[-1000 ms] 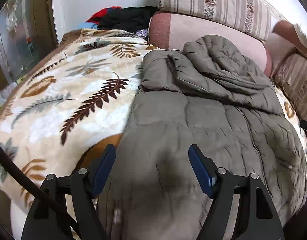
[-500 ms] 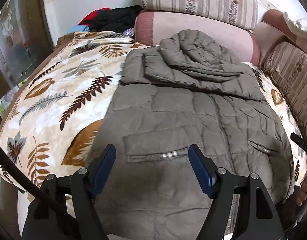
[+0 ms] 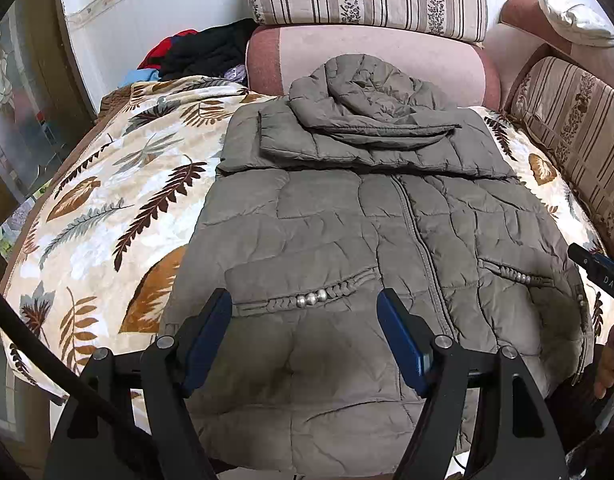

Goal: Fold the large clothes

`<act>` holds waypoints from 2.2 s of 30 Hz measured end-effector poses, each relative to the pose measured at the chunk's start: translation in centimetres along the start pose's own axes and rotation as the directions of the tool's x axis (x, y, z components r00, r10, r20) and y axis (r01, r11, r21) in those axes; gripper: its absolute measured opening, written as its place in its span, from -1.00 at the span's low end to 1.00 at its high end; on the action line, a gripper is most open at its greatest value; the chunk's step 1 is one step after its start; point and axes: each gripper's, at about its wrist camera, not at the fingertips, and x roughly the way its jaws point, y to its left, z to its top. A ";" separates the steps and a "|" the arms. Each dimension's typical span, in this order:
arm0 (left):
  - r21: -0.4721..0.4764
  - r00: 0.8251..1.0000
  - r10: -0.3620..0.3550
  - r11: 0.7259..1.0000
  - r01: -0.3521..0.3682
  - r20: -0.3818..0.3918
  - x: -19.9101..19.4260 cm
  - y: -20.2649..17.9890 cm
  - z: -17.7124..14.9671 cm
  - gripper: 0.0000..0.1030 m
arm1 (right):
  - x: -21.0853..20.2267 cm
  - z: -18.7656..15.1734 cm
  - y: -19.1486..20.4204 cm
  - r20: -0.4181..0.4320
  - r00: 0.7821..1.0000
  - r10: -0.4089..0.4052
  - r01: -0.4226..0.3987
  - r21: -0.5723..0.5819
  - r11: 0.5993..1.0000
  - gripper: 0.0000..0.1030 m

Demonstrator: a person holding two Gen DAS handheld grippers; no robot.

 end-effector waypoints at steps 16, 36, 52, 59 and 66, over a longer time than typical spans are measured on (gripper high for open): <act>-0.034 0.999 -0.047 0.998 0.046 -0.027 1.6 1.9 -1.2 0.43 | 0.0 -0.6 6.4 -0.025 1.000 0.014 -0.018 -0.160 0.987 0.64; -0.055 0.995 -0.026 0.998 0.021 -0.095 3.6 2.6 -2.0 0.43 | 0.7 -0.7 5.8 -0.048 0.999 -0.006 -0.001 -0.145 0.989 0.66; -0.080 0.992 -0.012 0.997 0.002 -0.128 4.7 3.5 -2.3 0.43 | 1.1 0.0 2.9 -0.053 0.997 -0.050 0.046 -0.063 0.997 0.70; -0.165 0.998 0.044 0.985 -0.052 -0.054 3.3 9.3 -0.7 0.43 | 0.8 1.4 -1.2 -0.054 0.996 -0.077 0.078 0.024 0.997 0.78; -0.361 0.991 -0.055 0.933 0.008 -0.119 6.3 18.6 -0.7 0.43 | 4.6 2.0 -7.5 -0.176 0.983 0.054 -0.016 0.211 0.977 0.81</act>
